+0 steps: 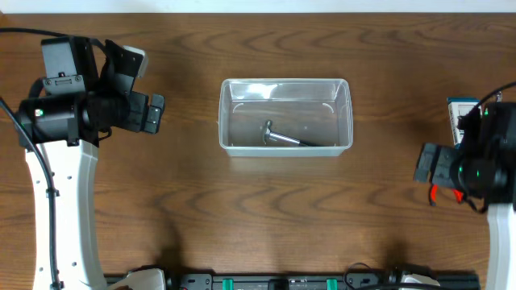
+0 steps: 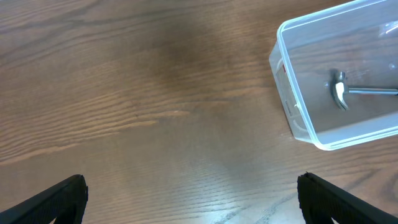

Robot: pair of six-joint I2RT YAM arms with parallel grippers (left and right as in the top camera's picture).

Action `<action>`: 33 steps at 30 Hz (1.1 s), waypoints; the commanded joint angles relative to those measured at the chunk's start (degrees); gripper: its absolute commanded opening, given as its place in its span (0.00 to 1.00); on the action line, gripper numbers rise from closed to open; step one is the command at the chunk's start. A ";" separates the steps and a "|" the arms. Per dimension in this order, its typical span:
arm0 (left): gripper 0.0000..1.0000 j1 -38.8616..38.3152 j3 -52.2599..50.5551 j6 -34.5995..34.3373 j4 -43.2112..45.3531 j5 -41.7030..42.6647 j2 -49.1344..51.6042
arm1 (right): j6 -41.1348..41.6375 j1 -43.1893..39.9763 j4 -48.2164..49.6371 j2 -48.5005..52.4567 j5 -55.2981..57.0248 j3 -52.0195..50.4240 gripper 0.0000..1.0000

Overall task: Pack container
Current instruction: 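Move the right gripper right toward the red-handled pliers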

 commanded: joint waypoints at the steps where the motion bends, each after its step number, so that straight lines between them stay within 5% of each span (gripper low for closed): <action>1: 0.98 0.35 0.04 -0.09 0.09 0.72 0.22 | -7.54 -4.46 2.10 4.83 -9.70 -2.19 0.99; 13: 0.98 0.35 0.04 -0.09 0.09 0.72 0.22 | -10.95 -7.80 8.46 19.56 -9.27 -2.16 0.99; 27: 0.98 0.35 0.04 -0.09 0.09 0.72 0.22 | -10.78 -7.80 8.13 17.94 -2.21 -5.49 0.98; 33: 0.98 0.35 0.04 -0.09 0.09 0.72 0.22 | -3.61 -7.91 10.99 13.81 -1.68 -9.44 0.99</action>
